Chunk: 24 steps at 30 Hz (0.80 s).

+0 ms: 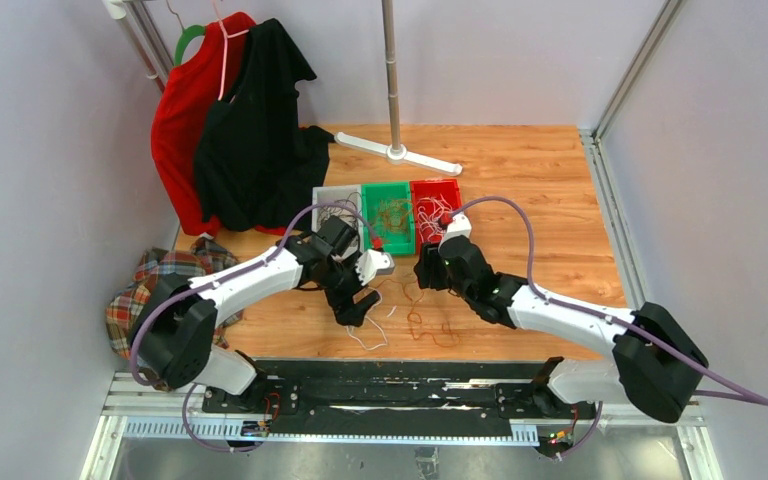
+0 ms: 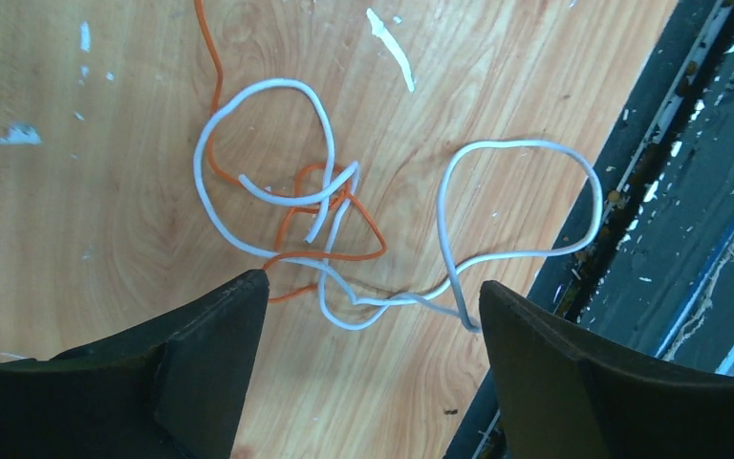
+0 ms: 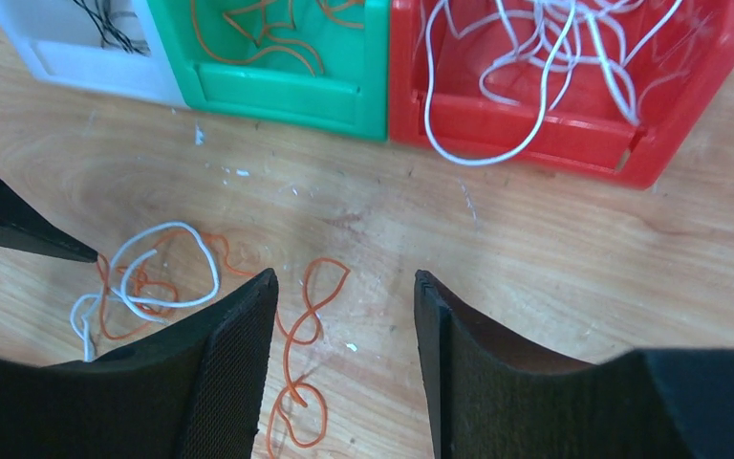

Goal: Untangle the cables
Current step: Pick up the cable at the center of the board.

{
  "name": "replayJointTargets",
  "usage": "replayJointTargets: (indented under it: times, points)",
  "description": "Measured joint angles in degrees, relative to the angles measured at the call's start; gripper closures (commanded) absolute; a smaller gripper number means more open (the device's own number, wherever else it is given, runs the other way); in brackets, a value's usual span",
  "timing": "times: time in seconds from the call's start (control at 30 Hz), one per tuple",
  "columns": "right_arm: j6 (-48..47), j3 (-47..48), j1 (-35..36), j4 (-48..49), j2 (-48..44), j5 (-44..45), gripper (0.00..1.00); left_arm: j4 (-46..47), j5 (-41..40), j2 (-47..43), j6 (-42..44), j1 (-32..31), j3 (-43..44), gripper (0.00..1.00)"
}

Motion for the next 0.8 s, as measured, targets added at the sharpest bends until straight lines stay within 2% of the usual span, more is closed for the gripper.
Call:
replayJointTargets:
  times: [0.07, 0.13, 0.2, 0.27, 0.33, 0.4, 0.6, 0.8]
  points:
    - [0.70, -0.44, 0.39, 0.50, 1.40, 0.07, 0.50, 1.86, -0.63, 0.59, -1.31, -0.22, -1.57, 0.28]
    - [1.51, -0.87, 0.63, 0.74, 2.69, 0.15, 0.57, 2.47, -1.57, 0.87, -1.51, -0.55, -1.84, 0.47]
    - [2.10, -1.16, 0.63, 0.74, 3.67, 0.15, 0.67, 2.78, -2.95, 0.76, -0.68, -0.76, -1.70, 0.62]
    - [2.49, -1.20, 0.63, 0.63, 4.24, 0.33, 0.77, 2.32, -4.46, 0.26, 1.07, -0.79, -1.44, 0.72]
    - [3.10, -1.20, 0.63, 0.35, 4.44, 0.68, 0.89, 1.44, -5.95, -1.01, 2.84, -0.76, -1.22, 0.88]
    - [3.78, -1.22, 0.63, -0.17, 4.44, 1.42, 0.98, -0.13, -6.99, -3.52, 5.25, -0.72, -1.11, 0.98]
    - [6.05, -1.60, 0.63, -4.31, 2.86, 5.07, 0.99, -7.32, -8.81, -9.16, 11.15, 0.63, 3.52, 0.99]
    - [7.02, -1.60, 0.63, -11.72, -2.89, 12.44, 0.99, -13.94, -9.42, -12.11, 16.35, 6.40, 12.90, 0.99]
